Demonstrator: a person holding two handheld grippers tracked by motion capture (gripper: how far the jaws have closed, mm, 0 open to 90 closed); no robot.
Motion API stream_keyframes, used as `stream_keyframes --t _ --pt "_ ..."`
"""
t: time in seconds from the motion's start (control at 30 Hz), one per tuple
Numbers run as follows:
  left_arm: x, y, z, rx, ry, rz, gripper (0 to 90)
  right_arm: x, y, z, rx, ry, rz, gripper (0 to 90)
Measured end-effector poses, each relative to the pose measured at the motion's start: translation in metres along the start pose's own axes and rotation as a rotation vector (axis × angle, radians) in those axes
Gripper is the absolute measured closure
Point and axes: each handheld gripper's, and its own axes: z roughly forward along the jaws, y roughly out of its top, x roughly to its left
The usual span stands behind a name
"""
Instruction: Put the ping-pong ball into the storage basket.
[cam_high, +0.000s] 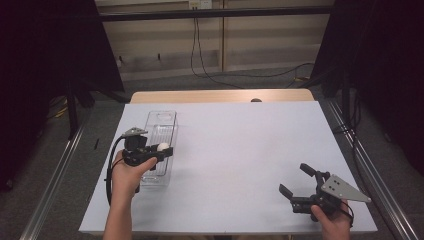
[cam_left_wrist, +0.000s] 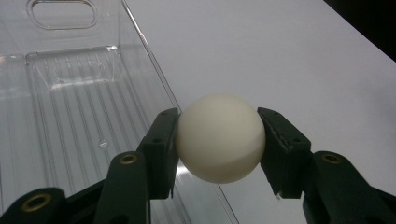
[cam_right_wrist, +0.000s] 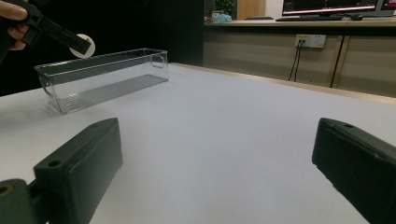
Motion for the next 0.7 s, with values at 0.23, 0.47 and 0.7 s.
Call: stream_keyframes --t 0.23,0.47,0.7 --pt "0.0027 -0.0005 -0.0015 -0.005 0.003 -0.002 51.1 -0.0002 -0.0001 -0.0002 0.003 0.001 0.0 1.2" --pt "0.0045 -0.001 -0.0032 -0.012 0.012 -0.011 51.2 -0.0001 0.0001 -0.0003 0.0 0.0 0.002 1.2" --pt "0.0069 -0.0017 -0.0036 -0.007 0.019 -0.009 51.2 -0.0001 0.0002 -0.0002 -0.001 -0.001 0.003 1.2"
